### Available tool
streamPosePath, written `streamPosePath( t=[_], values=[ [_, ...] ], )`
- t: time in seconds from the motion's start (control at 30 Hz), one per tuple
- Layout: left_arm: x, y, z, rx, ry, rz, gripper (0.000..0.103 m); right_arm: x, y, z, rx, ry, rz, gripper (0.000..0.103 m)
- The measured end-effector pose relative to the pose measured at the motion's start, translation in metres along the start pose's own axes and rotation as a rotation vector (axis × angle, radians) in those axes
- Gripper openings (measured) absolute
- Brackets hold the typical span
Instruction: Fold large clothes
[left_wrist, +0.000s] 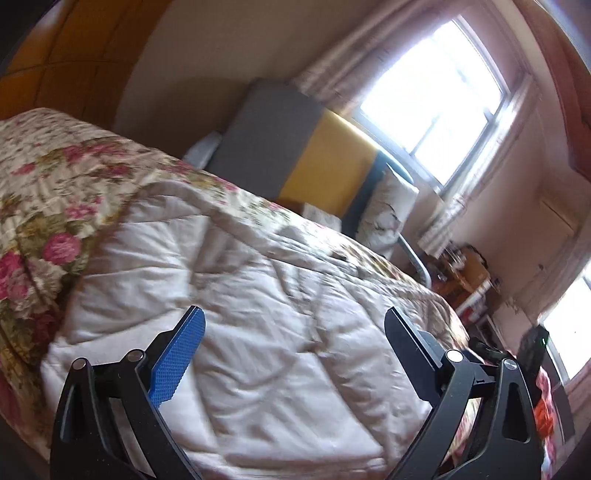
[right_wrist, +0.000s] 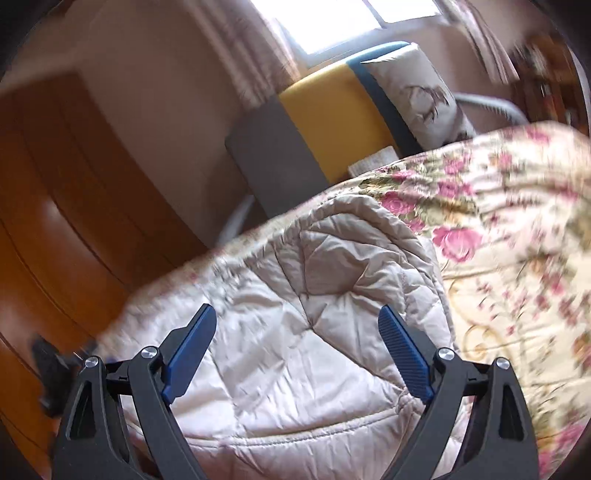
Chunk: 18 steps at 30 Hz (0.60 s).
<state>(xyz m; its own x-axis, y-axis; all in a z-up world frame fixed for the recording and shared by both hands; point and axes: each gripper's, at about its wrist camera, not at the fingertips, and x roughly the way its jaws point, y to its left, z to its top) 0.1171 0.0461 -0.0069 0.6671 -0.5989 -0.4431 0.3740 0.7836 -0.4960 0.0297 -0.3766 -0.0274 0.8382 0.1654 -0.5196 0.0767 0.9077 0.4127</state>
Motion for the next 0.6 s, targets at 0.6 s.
streamPosePath(
  t=[0.6],
  values=[
    [0.096, -0.04, -0.007, 0.213, 0.257, 0.262, 0.097, 0.096, 0.053, -0.005, -0.201, 0.238, -0.193, 0.097]
  ],
)
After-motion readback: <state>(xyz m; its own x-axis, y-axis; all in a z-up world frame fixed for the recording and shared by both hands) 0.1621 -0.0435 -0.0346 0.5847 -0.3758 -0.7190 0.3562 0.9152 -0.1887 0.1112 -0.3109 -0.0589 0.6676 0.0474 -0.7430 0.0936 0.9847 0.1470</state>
